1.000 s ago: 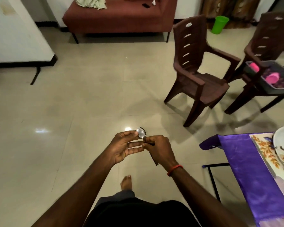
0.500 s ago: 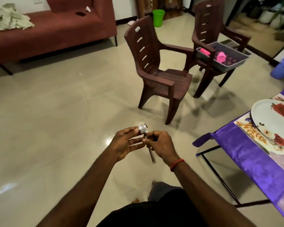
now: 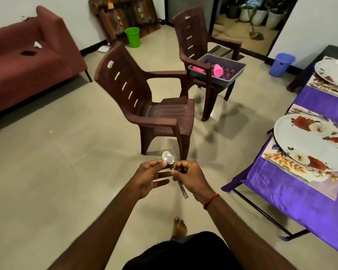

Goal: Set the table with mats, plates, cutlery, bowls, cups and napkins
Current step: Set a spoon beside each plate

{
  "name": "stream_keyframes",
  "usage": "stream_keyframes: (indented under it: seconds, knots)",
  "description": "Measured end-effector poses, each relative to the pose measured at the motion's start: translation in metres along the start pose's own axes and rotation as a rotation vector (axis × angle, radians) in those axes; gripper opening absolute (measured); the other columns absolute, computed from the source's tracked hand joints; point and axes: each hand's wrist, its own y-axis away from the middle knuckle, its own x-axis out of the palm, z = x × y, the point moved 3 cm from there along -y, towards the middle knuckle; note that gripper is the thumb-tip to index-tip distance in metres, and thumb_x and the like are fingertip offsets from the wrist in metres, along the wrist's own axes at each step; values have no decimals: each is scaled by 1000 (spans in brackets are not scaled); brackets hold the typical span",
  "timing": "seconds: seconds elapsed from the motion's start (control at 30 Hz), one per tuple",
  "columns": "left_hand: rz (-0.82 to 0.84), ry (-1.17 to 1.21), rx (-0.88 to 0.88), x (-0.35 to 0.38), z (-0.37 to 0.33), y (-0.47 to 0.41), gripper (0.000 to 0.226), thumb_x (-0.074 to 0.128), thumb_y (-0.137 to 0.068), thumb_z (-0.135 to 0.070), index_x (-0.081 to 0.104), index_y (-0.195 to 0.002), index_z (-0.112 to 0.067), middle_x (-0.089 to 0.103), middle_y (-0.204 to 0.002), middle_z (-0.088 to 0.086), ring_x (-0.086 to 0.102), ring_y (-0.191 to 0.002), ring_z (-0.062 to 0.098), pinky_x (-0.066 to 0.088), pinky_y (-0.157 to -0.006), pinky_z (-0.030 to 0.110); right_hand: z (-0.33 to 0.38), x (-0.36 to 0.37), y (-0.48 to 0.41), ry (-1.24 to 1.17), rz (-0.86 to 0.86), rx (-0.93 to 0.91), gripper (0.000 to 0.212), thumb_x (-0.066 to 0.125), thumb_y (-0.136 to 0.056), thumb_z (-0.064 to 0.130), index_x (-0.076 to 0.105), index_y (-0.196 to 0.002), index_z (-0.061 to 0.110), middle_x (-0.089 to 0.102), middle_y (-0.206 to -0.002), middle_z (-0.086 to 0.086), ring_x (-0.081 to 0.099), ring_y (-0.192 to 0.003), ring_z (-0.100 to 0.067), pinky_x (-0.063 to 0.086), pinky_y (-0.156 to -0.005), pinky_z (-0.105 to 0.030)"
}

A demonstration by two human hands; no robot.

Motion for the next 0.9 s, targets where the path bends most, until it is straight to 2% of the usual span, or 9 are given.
stream_keyframes:
  seconds: [0.1,0.27,0.47,0.57,0.63,0.73,0.83,0.9]
  knots:
    - [25,-81,5,4,-29,-36,24,68,-95,-23,73,-114,-10,74,-114,15,72,-108,32,54,-98,50,12,-9,-32,-52,-22,6,9,73,-89,5,71,-97,8,71,-78,-6,69,-69,-12,52,-63,-17]
    - [86,-128,1,22,-64,-91,27,68,-95,-24,72,-116,-7,74,-108,11,72,-102,27,55,-95,46,23,-29,-79,-113,-112,38,11,76,-86,9,72,-95,14,72,-79,-4,69,-72,-14,57,-67,-27]
    - [201,-203,-44,51,-97,-151,15,67,-95,-22,75,-99,-9,75,-94,12,72,-91,26,58,-80,37,25,-57,-120,-150,-282,96,7,69,-91,8,72,-93,14,74,-82,-7,68,-70,-12,52,-61,-26]
    - [263,-259,-64,67,-115,-184,15,67,-96,-20,75,-99,-7,73,-96,16,67,-93,33,56,-88,47,32,-74,-140,-148,-398,94,17,70,-91,5,72,-87,21,74,-80,0,68,-68,-8,51,-61,-22]
    - [292,-279,-78,79,-127,-206,14,67,-96,-18,74,-99,-6,74,-96,17,69,-92,33,57,-90,48,36,-86,-152,-124,-475,80,15,73,-88,5,72,-91,20,74,-81,0,68,-70,-9,53,-65,-24]
    - [368,-317,-113,97,-142,-238,11,67,-96,-17,74,-97,-9,76,-93,8,74,-83,20,60,-76,36,40,-102,-168,-68,-577,77,19,78,-83,7,73,-98,18,74,-82,-1,70,-74,-13,59,-78,-30]
    - [432,-364,-157,111,-152,-262,13,69,-95,-19,74,-102,-8,77,-96,9,75,-81,16,59,-71,31,44,-113,-178,63,-680,109,23,83,-80,14,75,-101,17,73,-82,3,68,-76,-4,56,-77,-20]
    - [480,-398,-187,121,-155,-275,13,69,-95,-19,74,-102,-9,78,-99,9,75,-85,17,59,-76,33,46,-119,-183,148,-740,136,21,83,-81,18,76,-100,18,73,-82,8,66,-73,0,54,-74,-15]
